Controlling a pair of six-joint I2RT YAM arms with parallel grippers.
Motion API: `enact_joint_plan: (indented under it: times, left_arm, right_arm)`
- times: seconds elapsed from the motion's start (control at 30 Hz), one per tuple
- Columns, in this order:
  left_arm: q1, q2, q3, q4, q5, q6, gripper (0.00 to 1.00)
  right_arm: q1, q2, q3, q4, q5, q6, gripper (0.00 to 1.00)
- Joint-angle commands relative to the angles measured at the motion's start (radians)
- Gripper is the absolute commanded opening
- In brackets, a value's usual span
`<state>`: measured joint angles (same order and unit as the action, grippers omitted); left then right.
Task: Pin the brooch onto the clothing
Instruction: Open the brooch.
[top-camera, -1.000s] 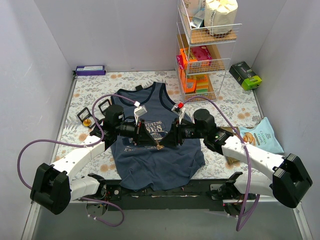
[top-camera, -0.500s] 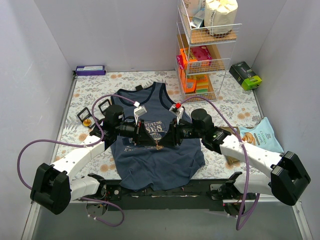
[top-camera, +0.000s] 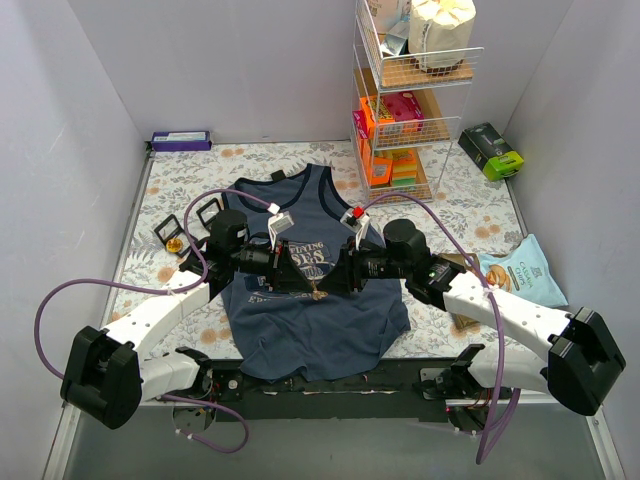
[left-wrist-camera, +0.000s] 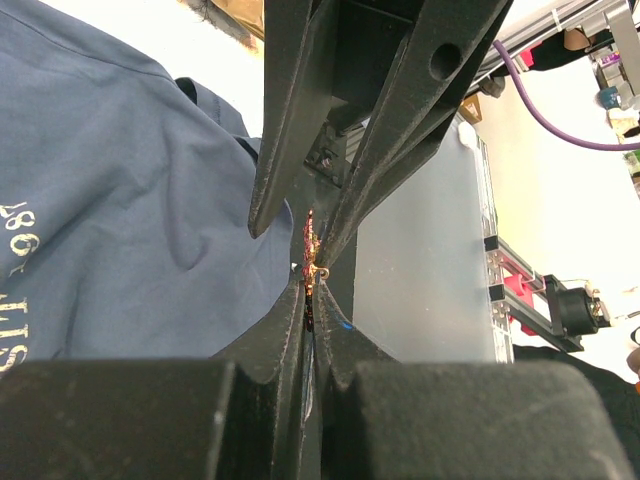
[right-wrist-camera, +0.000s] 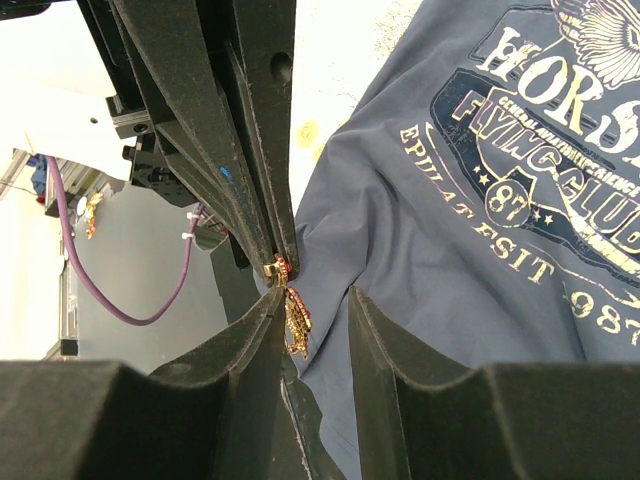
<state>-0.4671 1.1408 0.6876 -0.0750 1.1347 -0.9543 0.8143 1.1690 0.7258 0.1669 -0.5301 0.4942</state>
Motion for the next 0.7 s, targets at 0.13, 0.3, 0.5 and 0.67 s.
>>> enact_joint_plan:
  times: [0.13, 0.3, 0.5, 0.67]
  left_arm:
    - [-0.004, -0.001, 0.018, 0.032, 0.046, 0.011, 0.00]
    - [0.004, 0.013, 0.020, 0.029, 0.023, 0.012, 0.00]
    - [0.007, 0.034, 0.023, 0.043, 0.028, 0.002, 0.00]
    - [0.008, 0.042, 0.024, 0.047, 0.036, 0.002, 0.00]
  right_arm:
    - [0.005, 0.003, 0.024, 0.000, -0.002, -0.016, 0.39]
    - [0.005, 0.001, 0.024, 0.005, -0.019, -0.019, 0.40]
    - [0.005, 0.001, 0.014, 0.002, -0.030, -0.014, 0.42]
    - [0.005, -0.005, 0.004, 0.006, -0.028, -0.008, 0.42]
